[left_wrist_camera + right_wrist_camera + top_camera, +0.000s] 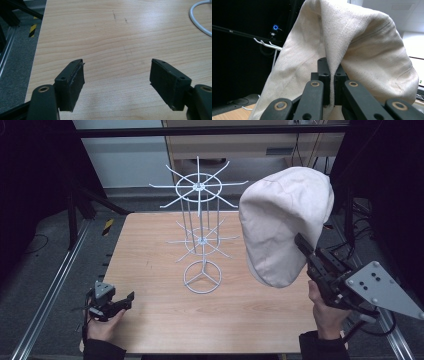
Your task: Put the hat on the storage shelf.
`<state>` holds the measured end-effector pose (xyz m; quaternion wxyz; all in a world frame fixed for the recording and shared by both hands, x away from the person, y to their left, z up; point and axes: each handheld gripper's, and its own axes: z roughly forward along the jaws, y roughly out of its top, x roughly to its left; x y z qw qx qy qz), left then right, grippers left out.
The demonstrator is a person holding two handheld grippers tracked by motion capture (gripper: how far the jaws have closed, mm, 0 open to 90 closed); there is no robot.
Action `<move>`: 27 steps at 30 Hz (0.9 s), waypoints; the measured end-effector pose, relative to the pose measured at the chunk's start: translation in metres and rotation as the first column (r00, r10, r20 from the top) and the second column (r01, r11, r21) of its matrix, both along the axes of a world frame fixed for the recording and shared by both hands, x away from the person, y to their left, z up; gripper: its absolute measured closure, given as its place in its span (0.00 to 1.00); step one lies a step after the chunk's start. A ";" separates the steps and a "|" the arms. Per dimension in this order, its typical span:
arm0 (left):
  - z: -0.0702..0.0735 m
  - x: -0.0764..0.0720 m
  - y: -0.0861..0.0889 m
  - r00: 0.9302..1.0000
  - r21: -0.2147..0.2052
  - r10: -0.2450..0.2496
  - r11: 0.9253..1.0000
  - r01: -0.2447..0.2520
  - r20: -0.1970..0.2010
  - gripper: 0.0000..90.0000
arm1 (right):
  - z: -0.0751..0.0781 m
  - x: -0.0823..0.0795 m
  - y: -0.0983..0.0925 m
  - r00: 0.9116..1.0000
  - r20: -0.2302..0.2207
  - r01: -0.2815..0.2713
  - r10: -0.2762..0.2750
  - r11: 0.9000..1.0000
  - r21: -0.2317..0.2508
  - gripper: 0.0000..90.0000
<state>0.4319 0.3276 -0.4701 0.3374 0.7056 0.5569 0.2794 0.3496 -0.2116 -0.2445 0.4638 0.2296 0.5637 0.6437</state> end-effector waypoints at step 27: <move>0.000 0.000 0.001 1.000 -0.002 -0.001 1.000 0.001 -0.001 0.30 | 0.013 0.029 0.049 0.996 -0.029 -0.082 0.080 0.994 -0.069 0.99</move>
